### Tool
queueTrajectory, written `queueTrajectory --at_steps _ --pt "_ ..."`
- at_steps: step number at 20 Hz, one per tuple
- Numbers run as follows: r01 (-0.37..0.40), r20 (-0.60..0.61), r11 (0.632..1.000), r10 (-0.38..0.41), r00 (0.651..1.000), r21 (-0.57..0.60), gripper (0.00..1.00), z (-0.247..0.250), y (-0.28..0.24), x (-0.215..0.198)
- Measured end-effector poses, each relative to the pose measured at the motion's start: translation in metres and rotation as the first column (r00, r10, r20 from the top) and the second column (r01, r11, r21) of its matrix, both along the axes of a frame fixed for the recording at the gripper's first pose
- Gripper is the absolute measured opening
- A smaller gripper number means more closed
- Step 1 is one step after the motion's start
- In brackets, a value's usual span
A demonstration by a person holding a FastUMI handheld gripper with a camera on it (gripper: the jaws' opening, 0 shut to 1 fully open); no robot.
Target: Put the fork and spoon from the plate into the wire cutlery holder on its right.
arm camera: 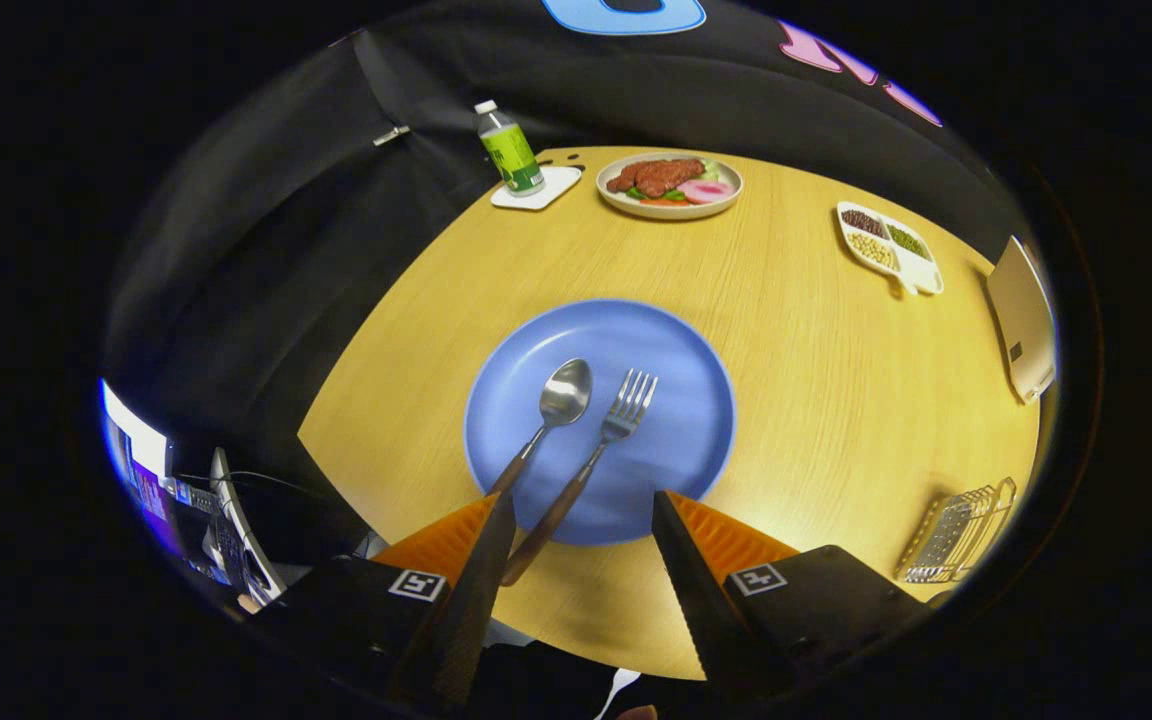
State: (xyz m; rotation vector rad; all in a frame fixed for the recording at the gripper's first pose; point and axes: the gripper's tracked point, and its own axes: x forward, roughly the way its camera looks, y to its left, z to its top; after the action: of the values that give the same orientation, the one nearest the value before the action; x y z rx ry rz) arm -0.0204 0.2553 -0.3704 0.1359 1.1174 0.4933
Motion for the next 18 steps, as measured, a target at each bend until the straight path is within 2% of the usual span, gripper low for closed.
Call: queueTrajectory --at_steps 1,2,5,7,9,11,13,16,18 --pt "0.002 -0.011 1.0 -0.003 1.0 -0.012 0.86 -0.008 0.004 0.002" --pt "0.003 -0.022 1.0 -0.003 1.0 -0.021 0.78 -0.014 0.006 0.005" --pt "0.008 -0.054 0.998 -0.012 0.998 -0.066 0.76 -0.036 0.01 0.01" --pt "0.029 -0.086 0.996 -0.037 0.996 -0.084 0.6 -0.045 0.009 0.012" --pt "0.055 -0.113 0.994 -0.065 0.991 -0.096 0.49 -0.053 0.007 0.013" --pt "0.07 -0.126 0.991 -0.084 0.988 -0.111 0.28 -0.054 0.0 0.014" --pt "0.069 -0.133 0.994 -0.081 0.988 -0.09 0.12 -0.058 -0.001 0.014" --pt "0.124 -0.05 0.991 -0.127 0.991 -0.046 0.09 -0.04 -0.012 0.031" --pt "0.126 -0.037 0.992 -0.125 0.991 0.01 0.09 -0.021 -0.016 0.033"
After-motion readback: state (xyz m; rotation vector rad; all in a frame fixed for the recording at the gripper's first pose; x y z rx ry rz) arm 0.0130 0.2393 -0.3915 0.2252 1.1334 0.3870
